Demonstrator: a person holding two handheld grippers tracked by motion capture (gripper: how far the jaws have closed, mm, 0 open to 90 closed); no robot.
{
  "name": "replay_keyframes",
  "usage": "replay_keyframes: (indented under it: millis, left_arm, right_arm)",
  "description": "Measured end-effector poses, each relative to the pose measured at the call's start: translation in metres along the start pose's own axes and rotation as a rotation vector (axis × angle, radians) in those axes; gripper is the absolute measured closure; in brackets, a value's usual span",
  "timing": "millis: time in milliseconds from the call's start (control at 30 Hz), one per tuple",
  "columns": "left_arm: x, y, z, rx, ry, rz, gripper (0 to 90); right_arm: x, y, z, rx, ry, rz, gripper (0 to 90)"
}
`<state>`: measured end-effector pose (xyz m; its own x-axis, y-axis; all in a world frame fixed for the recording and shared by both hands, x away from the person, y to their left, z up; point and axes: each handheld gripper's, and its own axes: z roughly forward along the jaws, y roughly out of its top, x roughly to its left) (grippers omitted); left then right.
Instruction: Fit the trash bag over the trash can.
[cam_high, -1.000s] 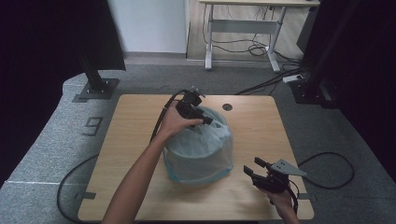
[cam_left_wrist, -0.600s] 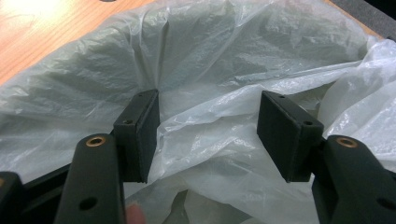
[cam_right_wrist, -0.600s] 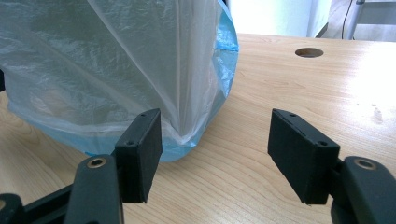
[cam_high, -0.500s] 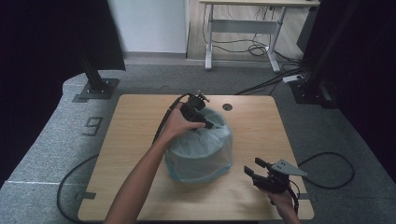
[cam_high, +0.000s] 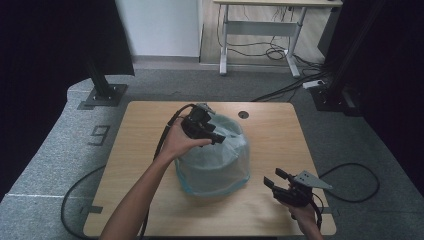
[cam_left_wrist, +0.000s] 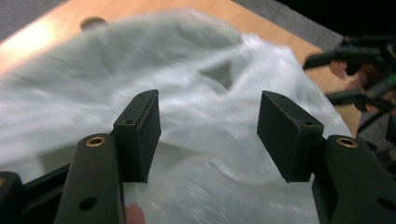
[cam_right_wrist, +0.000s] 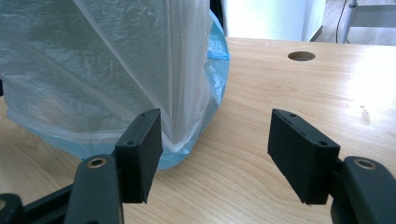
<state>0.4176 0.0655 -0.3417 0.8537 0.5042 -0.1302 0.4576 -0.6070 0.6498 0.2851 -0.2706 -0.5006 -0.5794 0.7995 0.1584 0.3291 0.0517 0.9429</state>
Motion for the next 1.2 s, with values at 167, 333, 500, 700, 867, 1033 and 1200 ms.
replay_keyframes:
  millis: [167,333,500,700,867,1033,1200]
  left_arm:
    - [-0.008,-0.006,0.013,0.076,-0.004,0.022,39.4]
    - [-0.009,-0.007,0.022,0.149,-0.002,0.029,40.8]
    - [-0.011,-0.006,0.029,0.23,-0.003,0.041,41.7]
    - [-0.009,-0.008,0.011,0.135,0.002,0.029,41.3]
    - [-0.007,-0.019,-0.015,0.078,0.016,0.022,41.4]
    - [-0.008,-0.034,-0.022,0.105,0.022,0.024,42.9]
    - [-0.006,-0.043,-0.02,0.146,0.019,0.017,45.2]
  right_arm:
    - [0.002,0.0,0.002,0.006,0.003,-0.005,34.6]
    - [0.001,-0.001,0.002,0.009,0.003,-0.003,34.5]
    - [0.0,-0.001,0.002,0.011,0.004,-0.001,34.6]
    - [0.0,0.0,0.001,0.009,0.003,-0.002,34.6]
    - [0.0,0.0,0.001,0.007,0.001,0.0,34.6]
    - [0.0,0.0,0.002,0.011,0.003,-0.004,34.6]
    - [0.001,0.0,0.003,0.012,0.003,-0.006,34.6]
